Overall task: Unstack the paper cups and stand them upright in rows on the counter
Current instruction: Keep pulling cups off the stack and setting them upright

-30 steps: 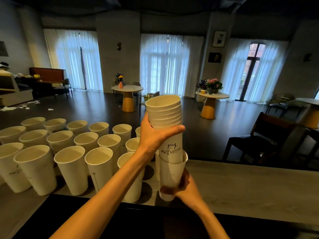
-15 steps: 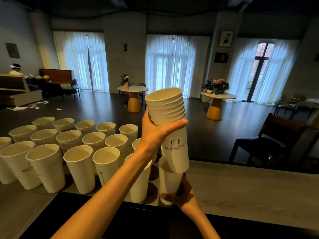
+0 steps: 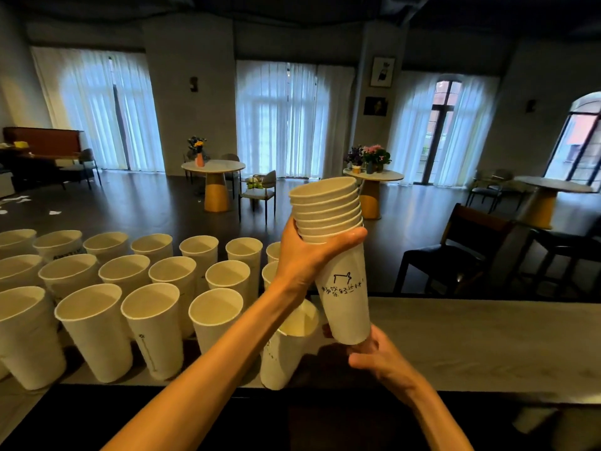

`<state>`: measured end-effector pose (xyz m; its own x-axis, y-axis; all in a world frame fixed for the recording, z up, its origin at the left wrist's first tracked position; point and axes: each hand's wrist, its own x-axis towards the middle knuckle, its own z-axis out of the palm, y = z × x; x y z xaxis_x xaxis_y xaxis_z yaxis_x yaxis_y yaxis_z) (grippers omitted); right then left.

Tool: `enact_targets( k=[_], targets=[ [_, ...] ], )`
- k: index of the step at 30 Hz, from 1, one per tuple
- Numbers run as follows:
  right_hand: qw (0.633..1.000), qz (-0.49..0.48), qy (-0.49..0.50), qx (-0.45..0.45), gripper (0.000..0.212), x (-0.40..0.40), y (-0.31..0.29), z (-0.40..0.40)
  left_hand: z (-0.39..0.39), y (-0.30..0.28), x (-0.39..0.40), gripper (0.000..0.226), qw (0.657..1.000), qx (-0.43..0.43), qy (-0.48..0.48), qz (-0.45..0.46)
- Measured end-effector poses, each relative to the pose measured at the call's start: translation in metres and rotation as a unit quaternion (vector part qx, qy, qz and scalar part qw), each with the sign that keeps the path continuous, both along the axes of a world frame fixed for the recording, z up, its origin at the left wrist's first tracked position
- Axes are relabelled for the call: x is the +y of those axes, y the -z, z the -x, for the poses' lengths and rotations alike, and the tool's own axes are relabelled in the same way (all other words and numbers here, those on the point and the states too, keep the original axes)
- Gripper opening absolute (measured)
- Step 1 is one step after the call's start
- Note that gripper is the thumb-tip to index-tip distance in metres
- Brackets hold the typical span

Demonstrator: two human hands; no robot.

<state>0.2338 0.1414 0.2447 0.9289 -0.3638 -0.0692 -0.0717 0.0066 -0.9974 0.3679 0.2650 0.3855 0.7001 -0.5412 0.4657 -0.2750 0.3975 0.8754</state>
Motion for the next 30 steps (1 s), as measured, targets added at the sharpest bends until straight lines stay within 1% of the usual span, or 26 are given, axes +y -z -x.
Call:
enact_targets(
  k=[1, 2, 3, 5, 7, 9, 11, 15, 18, 20, 24, 26, 28, 30],
  targets=[
    [1.000, -0.012, 0.004, -0.026, 0.112, -0.003, -0.007, 0.004, 0.004, 0.000, -0.006, 0.089, 1.000, -0.005, 0.008, -0.004],
    [0.998, -0.025, 0.014, -0.051, 0.111, -0.007, -0.013, 0.007, 0.008, 0.000, -0.012, 0.088, 1.000, -0.009, 0.015, -0.008],
    [0.997, -0.030, 0.022, -0.073, 0.107, -0.010, -0.022, 0.010, 0.011, 0.000, -0.019, 0.086, 1.000, -0.013, 0.024, -0.015],
    [0.994, -0.022, 0.038, -0.096, 0.090, -0.014, -0.037, 0.011, 0.014, 0.003, -0.030, 0.084, 0.998, -0.020, 0.048, -0.035],
    [0.994, 0.007, 0.065, -0.088, 0.075, -0.019, -0.049, 0.010, 0.013, 0.008, -0.040, 0.081, 0.996, -0.026, 0.066, -0.060],
    [0.992, 0.050, 0.086, -0.075, 0.061, -0.026, -0.057, 0.006, 0.008, 0.012, -0.047, 0.070, 0.994, -0.035, 0.069, -0.078],
    [0.991, 0.079, 0.091, -0.066, 0.052, -0.033, -0.061, 0.001, 0.001, 0.013, -0.053, 0.063, 0.994, -0.035, 0.061, -0.088],
    [0.989, 0.091, 0.093, -0.065, 0.055, -0.040, -0.053, -0.015, -0.016, 0.015, -0.059, 0.055, 0.989, -0.059, 0.041, -0.126],
    [0.990, 0.086, 0.090, -0.068, 0.055, -0.044, -0.045, -0.029, -0.026, 0.017, -0.062, 0.055, 0.982, -0.092, 0.049, -0.157],
    [0.988, 0.097, 0.093, -0.073, 0.055, -0.046, -0.044, -0.040, -0.034, 0.017, -0.063, 0.060, 0.982, -0.097, 0.035, -0.160],
    [0.982, 0.131, 0.103, -0.085, 0.055, -0.053, -0.044, -0.055, -0.046, 0.017, -0.070, 0.051, 0.985, -0.093, -0.008, -0.142],
    [0.978, 0.151, 0.111, -0.093, 0.058, -0.057, -0.041, -0.063, -0.049, 0.019, -0.074, 0.057, 0.986, -0.099, -0.028, -0.128],
    [0.970, 0.172, 0.133, -0.108, 0.063, -0.059, -0.037, -0.074, -0.052, 0.021, -0.079, 0.069, 0.988, -0.098, -0.051, -0.108],
    [0.965, 0.170, 0.162, -0.115, 0.066, -0.062, -0.027, -0.087, -0.053, 0.016, -0.083, 0.081, 0.989, -0.089, -0.082, -0.081]
  ],
)
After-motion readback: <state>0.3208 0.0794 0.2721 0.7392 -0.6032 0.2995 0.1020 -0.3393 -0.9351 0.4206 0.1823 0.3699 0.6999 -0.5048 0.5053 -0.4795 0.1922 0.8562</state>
